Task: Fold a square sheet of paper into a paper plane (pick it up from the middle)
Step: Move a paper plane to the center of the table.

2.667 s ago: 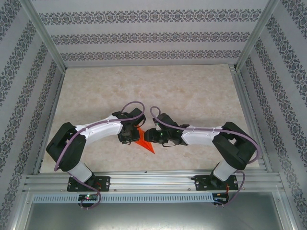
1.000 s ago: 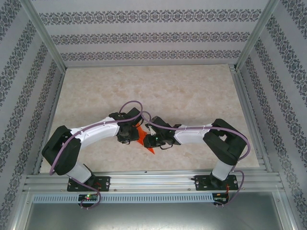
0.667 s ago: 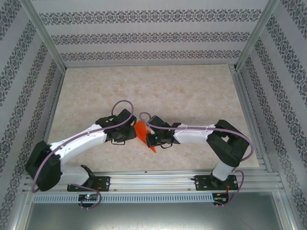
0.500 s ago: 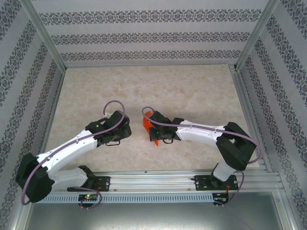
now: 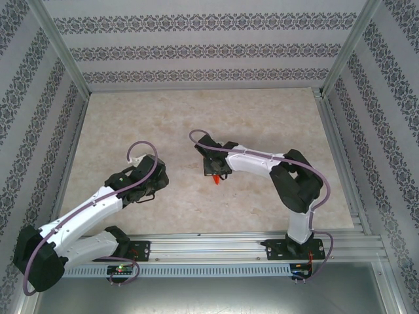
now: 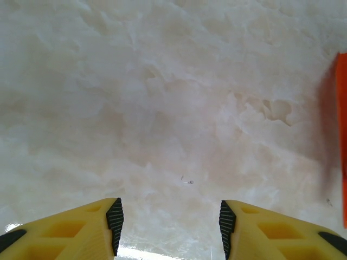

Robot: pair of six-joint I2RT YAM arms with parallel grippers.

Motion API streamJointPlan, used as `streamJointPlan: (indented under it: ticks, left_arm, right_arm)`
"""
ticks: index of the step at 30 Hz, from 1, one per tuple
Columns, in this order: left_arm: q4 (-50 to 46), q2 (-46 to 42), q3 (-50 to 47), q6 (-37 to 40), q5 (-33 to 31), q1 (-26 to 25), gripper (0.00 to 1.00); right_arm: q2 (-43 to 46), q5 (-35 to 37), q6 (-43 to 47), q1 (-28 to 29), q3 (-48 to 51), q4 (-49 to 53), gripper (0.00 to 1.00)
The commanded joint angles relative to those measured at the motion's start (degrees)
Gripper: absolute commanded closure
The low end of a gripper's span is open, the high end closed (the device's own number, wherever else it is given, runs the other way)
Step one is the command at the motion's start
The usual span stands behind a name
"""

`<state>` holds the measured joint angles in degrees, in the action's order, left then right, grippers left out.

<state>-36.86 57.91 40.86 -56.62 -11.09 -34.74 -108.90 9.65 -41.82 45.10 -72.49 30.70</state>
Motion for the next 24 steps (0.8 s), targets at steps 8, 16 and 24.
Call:
streamJointPlan:
  ticks: [8, 16, 24]
  left_arm:
    - [-0.68, -1.52, -1.34, 1.34, -0.91, 1.29, 0.46]
    - [-0.03, -1.06, -1.36, 1.96, -0.16, 1.43, 0.46]
    - [-0.24, -1.14, -1.45, 2.72, -0.26, 1.61, 0.45]
  right_arm:
    - [-3.31, -0.68, -2.37, -0.64, 1.07, -0.15, 0.87]
    - [-5.01, -1.20, -4.47, -0.64, 3.12, -1.44, 0.71]
    - [-10.33, 0.65, -5.45, 1.05, 1.03, 1.37, 0.66]
